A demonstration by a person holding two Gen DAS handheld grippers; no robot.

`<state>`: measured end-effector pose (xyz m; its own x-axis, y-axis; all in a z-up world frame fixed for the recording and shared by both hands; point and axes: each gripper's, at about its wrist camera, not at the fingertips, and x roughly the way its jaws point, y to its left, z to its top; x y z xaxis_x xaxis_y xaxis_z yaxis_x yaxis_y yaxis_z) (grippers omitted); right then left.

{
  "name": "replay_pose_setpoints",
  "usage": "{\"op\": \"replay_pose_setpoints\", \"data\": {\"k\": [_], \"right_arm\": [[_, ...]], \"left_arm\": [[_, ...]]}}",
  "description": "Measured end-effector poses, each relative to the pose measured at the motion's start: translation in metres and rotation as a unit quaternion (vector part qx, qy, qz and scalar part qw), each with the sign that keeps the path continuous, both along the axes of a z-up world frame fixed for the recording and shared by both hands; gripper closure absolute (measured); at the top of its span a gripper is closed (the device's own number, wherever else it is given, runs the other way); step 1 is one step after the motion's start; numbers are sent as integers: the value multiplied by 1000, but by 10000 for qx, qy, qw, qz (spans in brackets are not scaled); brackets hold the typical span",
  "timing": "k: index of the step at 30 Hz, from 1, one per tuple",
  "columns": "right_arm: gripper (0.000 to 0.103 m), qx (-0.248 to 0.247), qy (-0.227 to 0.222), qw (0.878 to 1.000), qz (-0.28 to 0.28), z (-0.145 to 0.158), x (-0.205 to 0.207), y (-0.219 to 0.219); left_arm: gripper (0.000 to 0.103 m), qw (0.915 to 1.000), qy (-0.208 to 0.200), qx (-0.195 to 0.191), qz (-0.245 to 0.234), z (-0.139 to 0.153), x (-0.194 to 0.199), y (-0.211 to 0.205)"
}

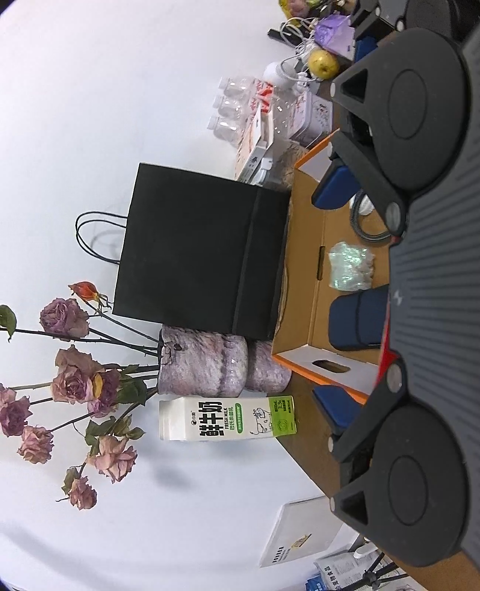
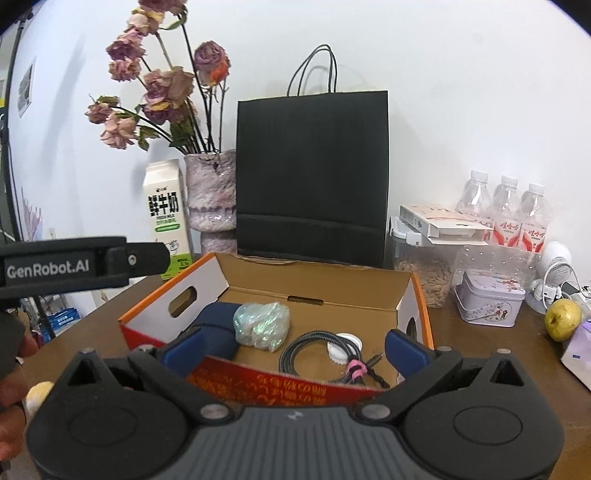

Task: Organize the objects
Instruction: 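Raise both open grippers out of the box and back over the table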

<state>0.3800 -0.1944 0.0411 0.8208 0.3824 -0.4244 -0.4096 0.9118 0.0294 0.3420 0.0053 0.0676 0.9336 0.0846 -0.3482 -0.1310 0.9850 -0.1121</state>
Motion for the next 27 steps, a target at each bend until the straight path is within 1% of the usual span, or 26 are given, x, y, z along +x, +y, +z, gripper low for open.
{"op": "replay_pose_setpoints", "data": {"k": [10,14,22,27], "right_arm": [[0,-70,-37,10000,51,1,-40,-11],[0,-109,-22,9999,65,0,-53,-13],[0,-136,78,9999,22,-9,-76,-21],[0,-136,112,9998,-22,-15,-90,-27]], "left_arm": [[0,9998,44,142,-91,-3,-40,1],[0,9996,56,204,-199,-5,-51,-1],[0,9995,125,134,-274,-14,-72,2],[0,9991,152,156,-354,-22,-89,0]]}}
